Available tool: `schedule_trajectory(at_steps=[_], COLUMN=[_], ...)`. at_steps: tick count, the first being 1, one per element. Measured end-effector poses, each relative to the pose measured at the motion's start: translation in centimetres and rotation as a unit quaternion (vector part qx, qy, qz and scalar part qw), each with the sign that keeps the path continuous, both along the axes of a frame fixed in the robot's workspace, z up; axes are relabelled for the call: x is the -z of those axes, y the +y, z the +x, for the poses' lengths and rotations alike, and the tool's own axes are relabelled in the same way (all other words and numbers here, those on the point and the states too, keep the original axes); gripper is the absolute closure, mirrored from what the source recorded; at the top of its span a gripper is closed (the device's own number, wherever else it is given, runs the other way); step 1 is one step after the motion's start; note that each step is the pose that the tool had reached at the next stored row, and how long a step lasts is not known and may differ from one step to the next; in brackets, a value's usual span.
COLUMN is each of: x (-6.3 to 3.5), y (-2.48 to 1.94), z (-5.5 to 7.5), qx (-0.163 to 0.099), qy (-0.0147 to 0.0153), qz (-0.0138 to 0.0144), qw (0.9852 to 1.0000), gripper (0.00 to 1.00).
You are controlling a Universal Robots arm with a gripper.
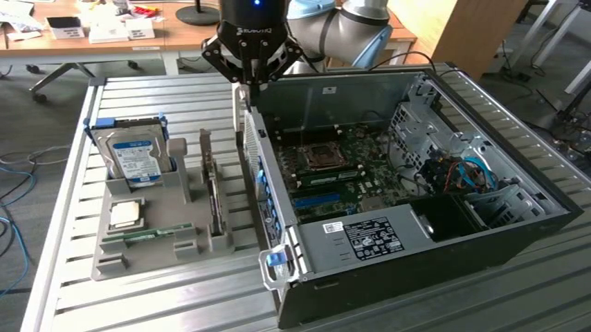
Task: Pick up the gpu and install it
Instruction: 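Reach for the gpu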
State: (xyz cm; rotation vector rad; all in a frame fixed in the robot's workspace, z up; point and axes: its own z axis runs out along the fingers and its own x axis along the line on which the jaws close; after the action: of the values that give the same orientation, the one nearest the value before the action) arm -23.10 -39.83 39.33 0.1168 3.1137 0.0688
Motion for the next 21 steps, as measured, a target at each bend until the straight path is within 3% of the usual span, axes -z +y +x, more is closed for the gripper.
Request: schedule_trajectory(at_steps=[21], x=[0.02], y=[0.06], z=[-4.4], qx=[0.001], qy=[0.0], qz=[0.0], qw=[1.0], gripper=[0.89])
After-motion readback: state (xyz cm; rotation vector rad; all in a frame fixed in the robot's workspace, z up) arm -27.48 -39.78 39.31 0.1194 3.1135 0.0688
